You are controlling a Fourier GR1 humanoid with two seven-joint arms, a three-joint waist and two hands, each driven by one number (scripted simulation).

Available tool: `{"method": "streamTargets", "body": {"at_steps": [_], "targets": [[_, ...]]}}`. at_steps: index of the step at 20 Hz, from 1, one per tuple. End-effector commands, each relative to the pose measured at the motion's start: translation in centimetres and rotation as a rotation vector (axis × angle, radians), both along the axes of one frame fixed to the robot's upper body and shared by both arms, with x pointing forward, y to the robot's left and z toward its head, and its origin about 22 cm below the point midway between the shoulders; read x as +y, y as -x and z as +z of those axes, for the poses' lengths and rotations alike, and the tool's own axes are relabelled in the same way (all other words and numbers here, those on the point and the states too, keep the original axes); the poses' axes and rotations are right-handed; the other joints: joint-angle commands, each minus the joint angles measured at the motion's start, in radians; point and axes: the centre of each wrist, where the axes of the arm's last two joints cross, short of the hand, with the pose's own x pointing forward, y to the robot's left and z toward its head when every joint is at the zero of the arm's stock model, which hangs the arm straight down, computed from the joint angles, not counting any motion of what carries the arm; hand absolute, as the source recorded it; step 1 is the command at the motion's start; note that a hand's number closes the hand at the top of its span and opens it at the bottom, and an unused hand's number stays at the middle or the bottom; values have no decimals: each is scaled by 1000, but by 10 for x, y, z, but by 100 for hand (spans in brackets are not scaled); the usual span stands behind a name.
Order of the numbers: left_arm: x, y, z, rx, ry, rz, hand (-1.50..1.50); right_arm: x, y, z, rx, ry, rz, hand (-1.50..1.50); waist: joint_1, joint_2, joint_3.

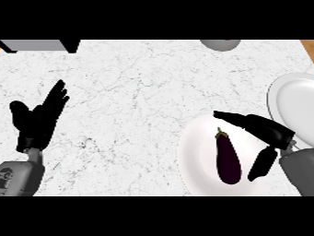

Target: Pick the eggplant from the plate and place it in the plate

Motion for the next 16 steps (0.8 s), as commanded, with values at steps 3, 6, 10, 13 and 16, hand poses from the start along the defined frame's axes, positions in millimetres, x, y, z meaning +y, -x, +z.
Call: {"method": "streamTargets", "body": {"at_steps": [3,6,10,13,16], "targets": [[12,-1,1,3,11,-7,0,12,-13,-10,-2,40,-2,-150,2,1,0],[5,10,-1,17,9,1,0,12,-6,-22,1,59,1,-150,3,0,0],[-4,19,3,-7,-7,10,0,23,4,-32,-23,93,34,-150,3,-1,0],[-19,-2,2,-8,-12,20,0,45,1,-35,11,129,99,-150,1,0,0],[-7,7,-3,-2,-1,-11,0,40,-14,-30,15,105,185,150,6,1,0]]}}
